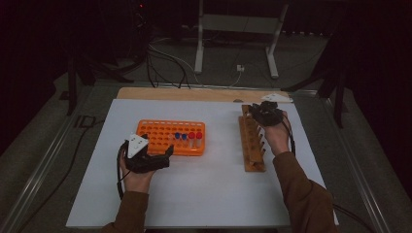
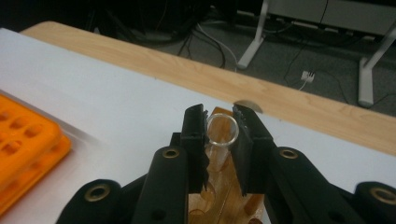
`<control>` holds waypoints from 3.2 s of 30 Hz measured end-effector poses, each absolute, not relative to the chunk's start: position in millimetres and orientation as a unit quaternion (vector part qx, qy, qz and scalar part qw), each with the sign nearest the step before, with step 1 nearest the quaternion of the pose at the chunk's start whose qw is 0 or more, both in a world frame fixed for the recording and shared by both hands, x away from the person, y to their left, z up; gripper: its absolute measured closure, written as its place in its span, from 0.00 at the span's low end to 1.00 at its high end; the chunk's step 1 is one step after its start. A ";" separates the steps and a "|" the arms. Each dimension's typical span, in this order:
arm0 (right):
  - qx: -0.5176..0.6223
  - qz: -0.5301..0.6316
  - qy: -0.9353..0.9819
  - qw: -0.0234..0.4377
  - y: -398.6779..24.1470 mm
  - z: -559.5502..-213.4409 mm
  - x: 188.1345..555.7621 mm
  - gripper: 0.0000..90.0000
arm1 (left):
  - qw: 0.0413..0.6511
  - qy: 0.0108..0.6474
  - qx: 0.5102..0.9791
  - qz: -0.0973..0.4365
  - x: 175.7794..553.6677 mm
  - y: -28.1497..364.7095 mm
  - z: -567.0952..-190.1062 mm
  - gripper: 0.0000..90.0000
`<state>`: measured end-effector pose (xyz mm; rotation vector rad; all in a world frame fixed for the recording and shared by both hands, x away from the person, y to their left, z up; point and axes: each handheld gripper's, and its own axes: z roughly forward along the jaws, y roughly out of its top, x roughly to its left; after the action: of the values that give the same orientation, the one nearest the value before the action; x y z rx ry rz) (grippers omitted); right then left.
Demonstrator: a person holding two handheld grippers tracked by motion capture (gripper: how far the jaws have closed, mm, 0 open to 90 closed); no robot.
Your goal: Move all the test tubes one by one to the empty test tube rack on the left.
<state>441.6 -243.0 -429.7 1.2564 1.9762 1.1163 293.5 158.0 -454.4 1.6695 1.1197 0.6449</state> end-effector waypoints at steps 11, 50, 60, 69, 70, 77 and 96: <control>0.447 0.426 0.731 0.291 -247.1 -412.9 429.3 0.85 | 0.492 0.462 0.688 0.266 293.6 157.7 -454.6 0.01; 0.372 0.446 0.778 0.240 -213.0 -408.1 387.5 0.85 | 0.492 0.437 0.703 0.270 295.1 139.3 -450.6 0.01; 0.353 0.462 0.786 0.213 -207.1 -405.6 370.5 0.85 | 0.495 0.396 0.729 0.258 295.8 107.4 -445.1 0.03; 0.330 0.476 0.794 0.184 -196.2 -405.2 352.9 0.84 | 0.509 0.354 0.746 0.245 300.1 71.0 -442.9 0.05; 0.328 0.476 0.795 0.181 -194.7 -405.6 351.4 0.84 | 0.515 0.350 0.743 0.244 300.4 67.3 -442.9 0.05; 0.321 0.487 0.798 0.152 -185.9 -409.3 342.3 0.84 | 0.514 0.328 0.758 0.233 306.2 42.9 -446.7 0.07; 0.301 0.508 0.799 0.110 -170.9 -409.3 330.4 0.84 | 0.515 0.293 0.777 0.214 307.3 21.8 -449.7 0.74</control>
<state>330.4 -170.9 -409.3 0.8860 2.3490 1.4933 307.3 21.8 -449.7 1.8660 0.7039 0.5146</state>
